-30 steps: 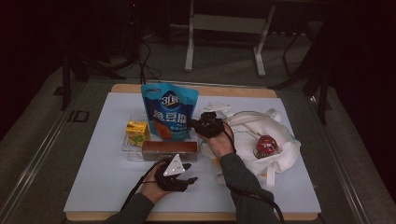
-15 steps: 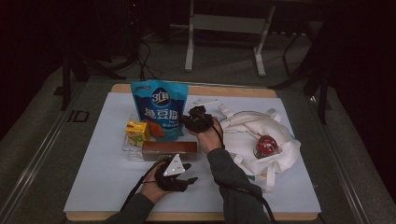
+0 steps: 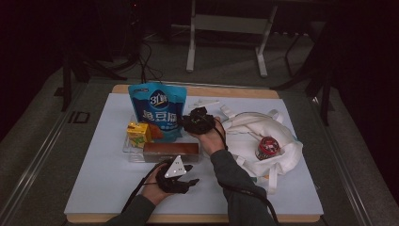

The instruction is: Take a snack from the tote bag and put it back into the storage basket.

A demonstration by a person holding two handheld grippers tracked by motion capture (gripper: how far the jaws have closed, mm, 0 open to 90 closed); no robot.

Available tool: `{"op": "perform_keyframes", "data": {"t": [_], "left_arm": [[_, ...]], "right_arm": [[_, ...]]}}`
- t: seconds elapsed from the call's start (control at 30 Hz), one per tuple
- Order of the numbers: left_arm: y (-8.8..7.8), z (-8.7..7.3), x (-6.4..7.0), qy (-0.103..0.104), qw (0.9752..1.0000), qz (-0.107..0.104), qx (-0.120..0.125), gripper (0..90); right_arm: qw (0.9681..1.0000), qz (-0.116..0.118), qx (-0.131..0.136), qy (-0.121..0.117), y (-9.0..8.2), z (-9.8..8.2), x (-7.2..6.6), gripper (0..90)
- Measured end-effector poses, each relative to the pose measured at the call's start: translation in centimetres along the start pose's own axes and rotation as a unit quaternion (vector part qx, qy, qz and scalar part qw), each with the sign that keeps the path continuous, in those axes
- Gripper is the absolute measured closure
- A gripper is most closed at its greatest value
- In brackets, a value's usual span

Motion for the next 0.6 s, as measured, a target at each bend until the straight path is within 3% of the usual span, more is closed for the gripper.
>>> {"op": "perform_keyframes", "data": {"t": [0.6], "left_arm": [[0.0,0.0,-0.1,-0.007,1.0000,-0.002,0.002,44.3]], "right_arm": [[0.9984,0.026,-0.036,-0.036,-3.4,0.3,-0.1,71.4]]}}
Point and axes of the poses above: each handheld gripper's, and its own axes: y roughly forward along the jaws, z roughly out of its top, x roughly to its right, the point moved 2 cm from there along y, roughly forward along the jaws, and after that the axes turned 2 degrees about -z, right-handed, at the moved point
